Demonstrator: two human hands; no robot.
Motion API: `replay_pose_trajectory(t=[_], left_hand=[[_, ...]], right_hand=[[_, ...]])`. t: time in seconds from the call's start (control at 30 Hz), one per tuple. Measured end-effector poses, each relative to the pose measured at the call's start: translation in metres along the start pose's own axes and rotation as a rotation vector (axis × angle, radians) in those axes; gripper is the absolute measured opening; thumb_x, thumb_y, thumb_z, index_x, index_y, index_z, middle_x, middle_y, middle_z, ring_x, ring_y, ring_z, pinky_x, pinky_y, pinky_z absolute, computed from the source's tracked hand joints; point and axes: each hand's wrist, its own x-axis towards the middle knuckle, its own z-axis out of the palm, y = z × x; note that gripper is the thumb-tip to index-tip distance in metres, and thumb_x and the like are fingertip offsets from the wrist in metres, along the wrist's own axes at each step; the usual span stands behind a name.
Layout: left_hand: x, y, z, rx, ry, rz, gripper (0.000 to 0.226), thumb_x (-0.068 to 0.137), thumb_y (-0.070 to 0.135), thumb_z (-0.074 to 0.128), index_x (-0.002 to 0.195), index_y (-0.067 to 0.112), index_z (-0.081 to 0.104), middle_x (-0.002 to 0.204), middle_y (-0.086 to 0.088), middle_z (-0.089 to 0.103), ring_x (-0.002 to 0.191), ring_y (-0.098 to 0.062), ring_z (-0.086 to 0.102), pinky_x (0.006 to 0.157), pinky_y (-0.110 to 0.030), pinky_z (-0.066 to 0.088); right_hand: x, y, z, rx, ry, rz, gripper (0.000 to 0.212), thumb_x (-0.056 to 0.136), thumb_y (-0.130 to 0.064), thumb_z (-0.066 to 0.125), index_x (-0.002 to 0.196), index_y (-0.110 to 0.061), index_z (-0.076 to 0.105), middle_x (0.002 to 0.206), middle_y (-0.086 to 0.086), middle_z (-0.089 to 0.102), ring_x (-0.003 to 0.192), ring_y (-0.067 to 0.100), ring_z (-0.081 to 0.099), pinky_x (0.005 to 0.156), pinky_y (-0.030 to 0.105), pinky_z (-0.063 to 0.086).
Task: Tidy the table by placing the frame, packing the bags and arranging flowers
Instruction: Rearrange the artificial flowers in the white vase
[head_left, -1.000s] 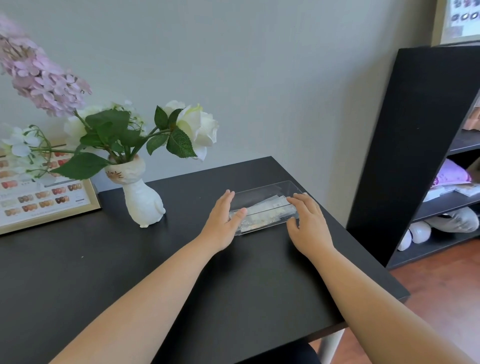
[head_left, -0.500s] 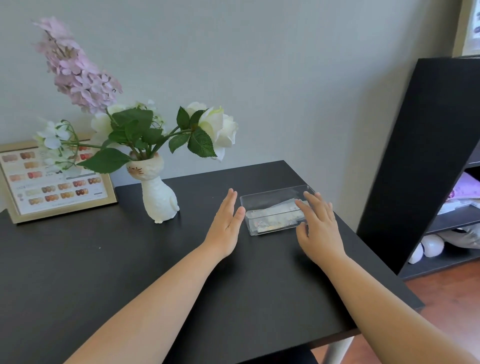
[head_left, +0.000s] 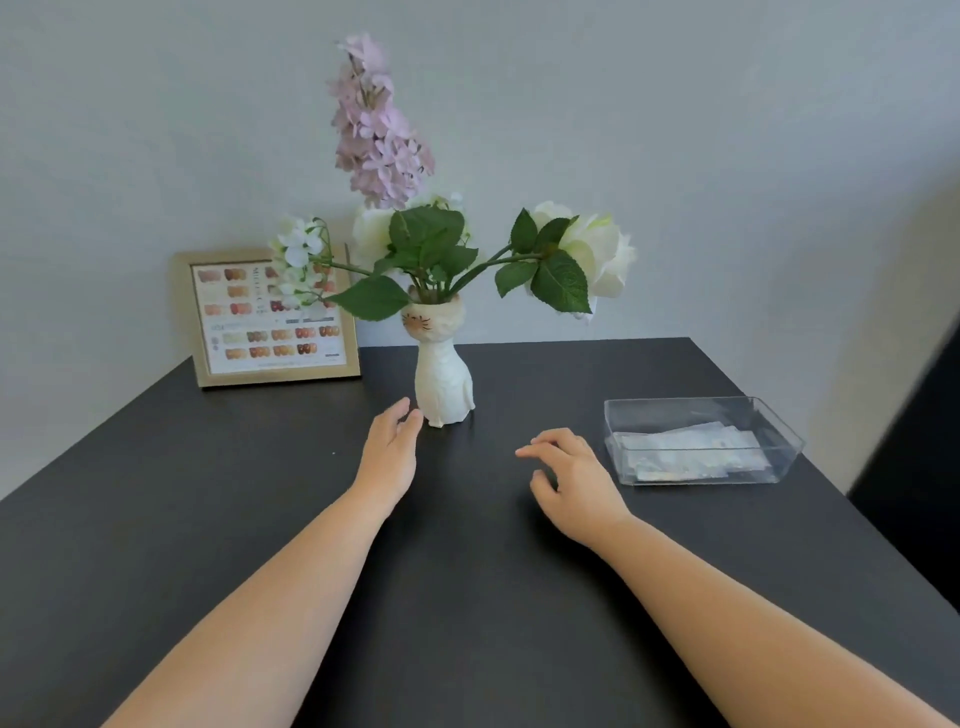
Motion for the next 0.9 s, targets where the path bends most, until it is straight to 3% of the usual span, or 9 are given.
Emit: replay_pose_trajectory(t=[0.1,0.3,0.37,0.47,0.67,0.77,0.9], left_hand=[[0.009,-0.006,-0.005,-0.028,0.012,-0.079,0.051,0.105,0.04,0.04,0.154,0.025,0.036,0.16,0.006,0.034,0.146,-0.015,0.033,0.117,-0.033,0.028],[0.039,-0.018,-0.014,-0.098,-0.053,-0.074,0.05,0.103,0.044,0.043,0.152,0.034,0.039,0.158,0.009,0.038,0.145,-0.018,0.038,0.121,-0.045,0.029],[0.051,-0.021,-0.017,-0.083,-0.059,-0.043,0.048,0.103,0.039,0.047,0.151,0.032,0.042,0.155,0.011,0.042,0.141,-0.013,0.041,0.118,-0.04,0.032],[0.066,-0.02,-0.021,-0.058,-0.091,-0.012,0.049,0.102,0.033,0.053,0.15,0.03,0.043,0.146,0.016,0.045,0.124,-0.002,0.047,0.101,-0.025,0.035],[0.089,-0.024,-0.026,-0.069,-0.189,0.01,0.04,0.098,0.029,0.062,0.137,0.029,0.055,0.123,0.028,0.058,0.112,0.003,0.059,0.099,-0.022,0.042],[0.093,-0.029,-0.026,-0.099,-0.192,0.007,0.033,0.095,0.029,0.065,0.127,0.028,0.057,0.123,0.022,0.063,0.114,-0.002,0.061,0.099,-0.024,0.043],[0.089,-0.03,-0.024,-0.077,-0.195,0.024,0.033,0.093,0.027,0.069,0.123,0.032,0.054,0.124,0.022,0.061,0.11,0.001,0.062,0.083,-0.015,0.044]], right_hand=[[0.027,-0.011,0.011,0.122,-0.064,0.224,0.037,0.096,-0.017,0.045,0.129,-0.026,0.058,0.118,-0.012,0.051,0.096,0.004,0.05,0.091,0.024,0.044],[0.077,-0.029,0.042,0.312,0.012,0.388,0.037,0.097,-0.023,0.047,0.134,-0.026,0.055,0.113,-0.009,0.06,0.098,0.007,0.056,0.074,0.013,0.037],[0.091,-0.031,0.05,0.337,0.043,0.419,0.038,0.097,-0.027,0.051,0.135,-0.027,0.054,0.113,-0.009,0.061,0.099,0.007,0.057,0.076,0.015,0.04],[0.109,-0.033,0.059,0.344,0.07,0.435,0.041,0.095,-0.03,0.057,0.136,-0.029,0.051,0.113,-0.012,0.061,0.099,0.005,0.057,0.084,0.019,0.042],[0.118,-0.032,0.067,0.35,0.055,0.421,0.039,0.096,-0.026,0.056,0.134,-0.033,0.052,0.106,-0.018,0.062,0.095,0.0,0.059,0.078,0.016,0.042],[0.113,-0.031,0.068,0.343,0.033,0.394,0.04,0.095,-0.02,0.055,0.133,-0.034,0.054,0.107,-0.018,0.064,0.099,0.001,0.06,0.085,0.018,0.045],[0.112,-0.031,0.068,0.296,0.005,0.368,0.046,0.095,-0.017,0.054,0.137,-0.033,0.049,0.113,-0.015,0.065,0.103,0.003,0.061,0.094,0.026,0.049]])
